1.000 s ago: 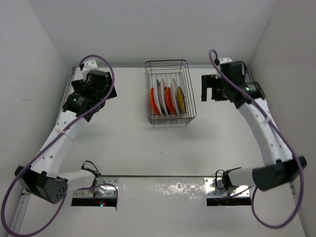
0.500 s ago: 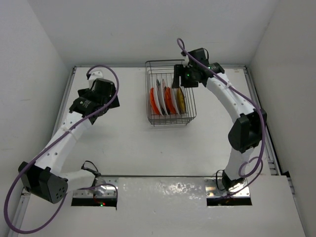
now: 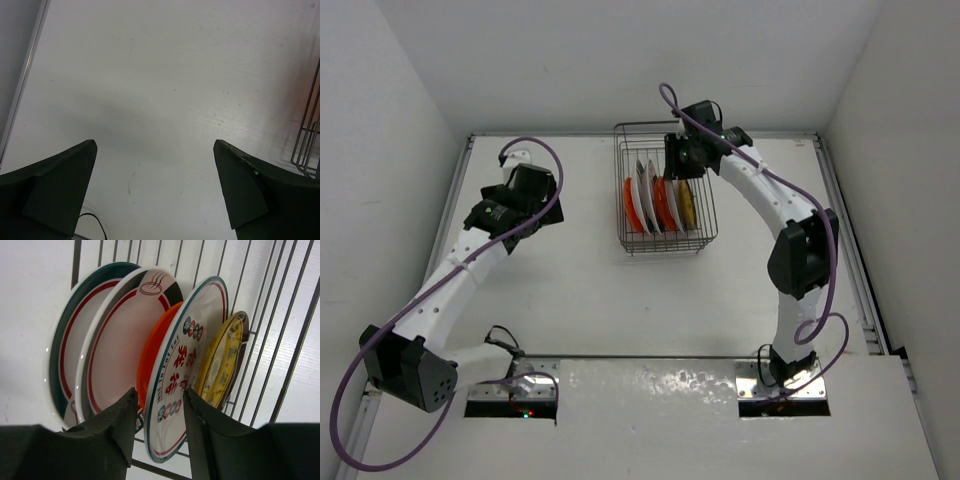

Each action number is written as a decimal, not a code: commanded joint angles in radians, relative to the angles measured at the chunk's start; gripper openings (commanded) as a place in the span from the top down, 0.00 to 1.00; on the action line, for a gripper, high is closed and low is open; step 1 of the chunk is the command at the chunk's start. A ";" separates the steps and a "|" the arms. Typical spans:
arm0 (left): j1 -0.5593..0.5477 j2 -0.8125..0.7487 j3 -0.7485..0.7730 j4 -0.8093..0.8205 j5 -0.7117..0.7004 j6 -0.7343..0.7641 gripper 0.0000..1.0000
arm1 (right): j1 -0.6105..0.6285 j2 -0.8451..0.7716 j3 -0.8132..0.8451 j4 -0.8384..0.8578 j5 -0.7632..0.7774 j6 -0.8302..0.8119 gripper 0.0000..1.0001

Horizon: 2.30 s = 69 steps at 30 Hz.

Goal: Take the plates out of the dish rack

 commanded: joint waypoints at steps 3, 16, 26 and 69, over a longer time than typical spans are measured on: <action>-0.003 -0.002 0.006 0.030 0.004 0.008 0.00 | 0.014 0.011 0.012 0.020 -0.015 0.017 0.74; -0.003 0.124 0.400 -0.033 0.286 -0.199 0.00 | 0.018 -0.159 0.195 0.043 -0.113 0.064 1.00; 0.016 0.181 0.460 0.326 0.882 -0.621 0.00 | 0.153 -0.372 0.077 -0.103 -0.163 -0.543 1.00; 0.396 0.004 0.011 0.311 0.411 -0.494 1.00 | 0.413 -0.449 -0.108 0.096 0.279 -0.314 0.01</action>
